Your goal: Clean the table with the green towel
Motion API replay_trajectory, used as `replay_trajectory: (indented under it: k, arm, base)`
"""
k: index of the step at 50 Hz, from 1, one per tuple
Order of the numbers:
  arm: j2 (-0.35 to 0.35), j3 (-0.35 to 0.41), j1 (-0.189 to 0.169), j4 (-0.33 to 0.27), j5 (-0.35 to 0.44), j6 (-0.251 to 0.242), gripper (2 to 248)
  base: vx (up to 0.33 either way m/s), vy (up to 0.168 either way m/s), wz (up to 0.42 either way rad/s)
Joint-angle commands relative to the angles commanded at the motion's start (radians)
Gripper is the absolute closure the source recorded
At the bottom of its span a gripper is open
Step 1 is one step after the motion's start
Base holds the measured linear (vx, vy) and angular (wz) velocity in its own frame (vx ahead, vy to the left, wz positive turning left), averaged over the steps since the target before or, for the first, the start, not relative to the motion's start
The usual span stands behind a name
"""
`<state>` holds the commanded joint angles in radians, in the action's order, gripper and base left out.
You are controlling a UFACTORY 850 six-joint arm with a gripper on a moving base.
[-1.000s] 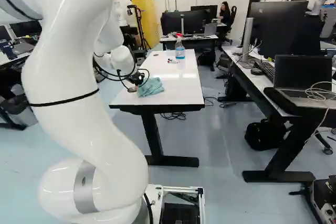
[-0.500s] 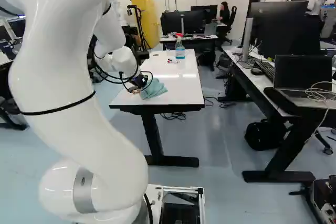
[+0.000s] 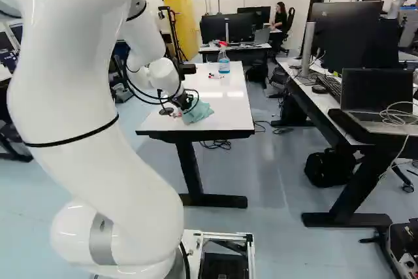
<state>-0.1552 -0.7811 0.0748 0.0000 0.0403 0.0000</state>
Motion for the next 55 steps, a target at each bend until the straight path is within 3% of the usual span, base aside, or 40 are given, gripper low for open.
replay_trajectory:
  k: [28,55]
  arm:
    - [-0.073,-0.084,-0.077,0.000,0.000,0.000,226]
    - [-0.192,-0.227,-0.077,0.000,0.000,0.000,226]
  base:
    - [0.000,0.000,0.000]
    - [0.000,0.000,0.000]
